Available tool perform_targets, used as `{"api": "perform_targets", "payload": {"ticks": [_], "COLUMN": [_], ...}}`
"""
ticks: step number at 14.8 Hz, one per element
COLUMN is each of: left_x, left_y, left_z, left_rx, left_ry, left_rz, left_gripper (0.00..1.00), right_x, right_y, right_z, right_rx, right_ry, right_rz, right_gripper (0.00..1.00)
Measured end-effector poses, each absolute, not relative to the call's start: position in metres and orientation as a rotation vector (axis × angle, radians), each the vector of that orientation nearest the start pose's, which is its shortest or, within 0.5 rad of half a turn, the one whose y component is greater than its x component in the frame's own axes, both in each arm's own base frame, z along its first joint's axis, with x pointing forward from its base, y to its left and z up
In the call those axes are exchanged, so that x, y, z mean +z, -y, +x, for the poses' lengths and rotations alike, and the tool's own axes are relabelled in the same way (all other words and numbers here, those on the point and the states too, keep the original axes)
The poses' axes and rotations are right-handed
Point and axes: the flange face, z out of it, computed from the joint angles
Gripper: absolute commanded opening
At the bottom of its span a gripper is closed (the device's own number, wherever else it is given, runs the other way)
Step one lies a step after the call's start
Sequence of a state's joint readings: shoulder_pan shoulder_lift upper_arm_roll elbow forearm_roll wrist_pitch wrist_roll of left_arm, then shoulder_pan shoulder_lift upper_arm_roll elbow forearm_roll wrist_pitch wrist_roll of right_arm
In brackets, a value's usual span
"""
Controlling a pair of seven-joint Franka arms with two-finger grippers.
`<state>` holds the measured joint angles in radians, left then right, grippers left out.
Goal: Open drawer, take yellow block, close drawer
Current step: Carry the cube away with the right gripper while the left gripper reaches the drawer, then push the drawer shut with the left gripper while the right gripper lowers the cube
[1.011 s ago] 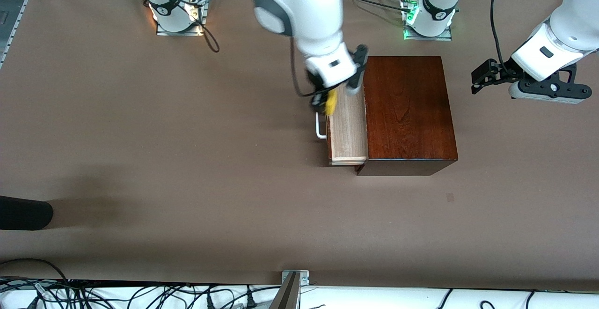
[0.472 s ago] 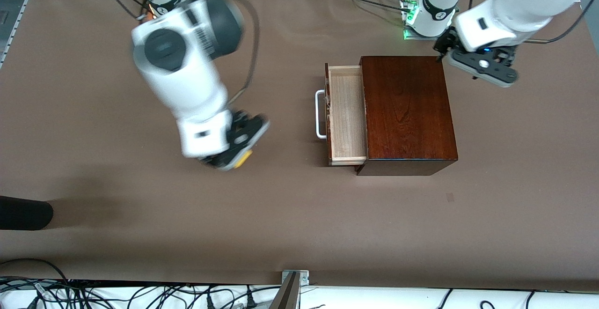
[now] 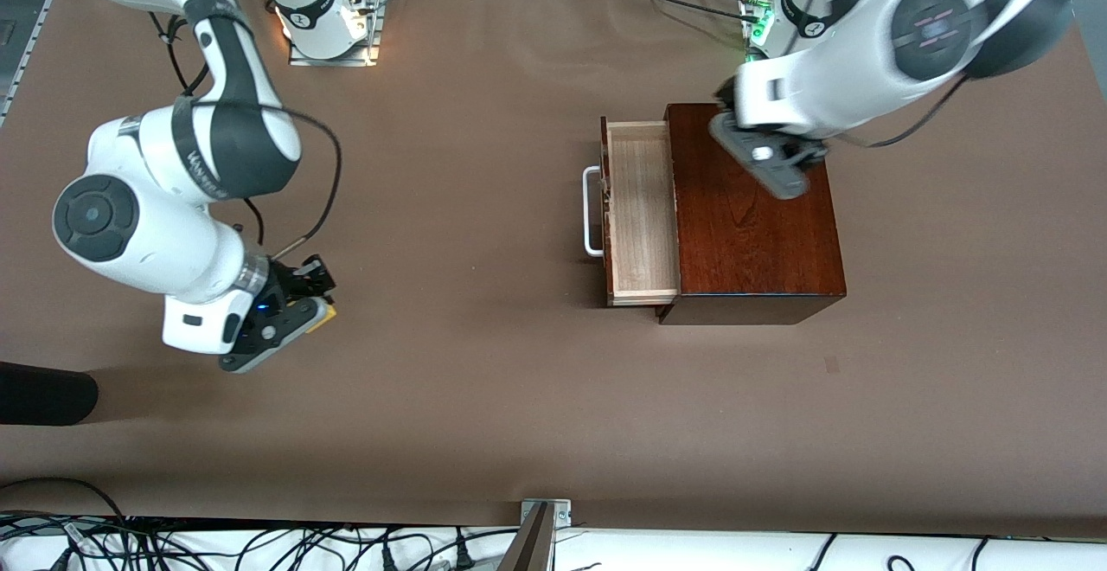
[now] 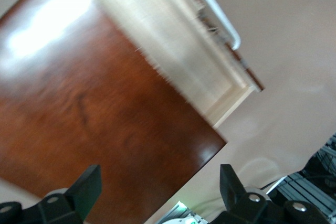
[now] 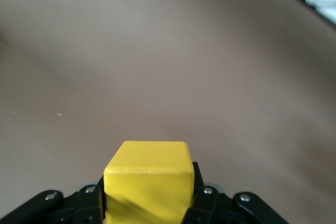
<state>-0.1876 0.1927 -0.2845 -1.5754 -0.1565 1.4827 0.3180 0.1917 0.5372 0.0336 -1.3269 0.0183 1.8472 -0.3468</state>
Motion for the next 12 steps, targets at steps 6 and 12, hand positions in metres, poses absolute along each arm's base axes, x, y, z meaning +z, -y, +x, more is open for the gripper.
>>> {"api": "perform_targets", "payload": {"ticks": [6, 12], "left_x": [0.459, 0.393], "left_y": [0.408, 0.49], "left_z": [0.514, 0.511], "left_rx": [0.522, 0.286], "left_ry": [-1.583, -1.959], "left_rz": [-2.93, -2.704], "left_gripper": [1.0, 1.0], "right_x": [0.31, 0.222], "right_y": [-0.1, -0.071], "right_z": [0.643, 0.591], "right_rx": [0.139, 0.115], "right_ry": [0.497, 0.302], "right_rz": [-3.084, -3.107], "right_gripper": [0.0, 0.0]}}
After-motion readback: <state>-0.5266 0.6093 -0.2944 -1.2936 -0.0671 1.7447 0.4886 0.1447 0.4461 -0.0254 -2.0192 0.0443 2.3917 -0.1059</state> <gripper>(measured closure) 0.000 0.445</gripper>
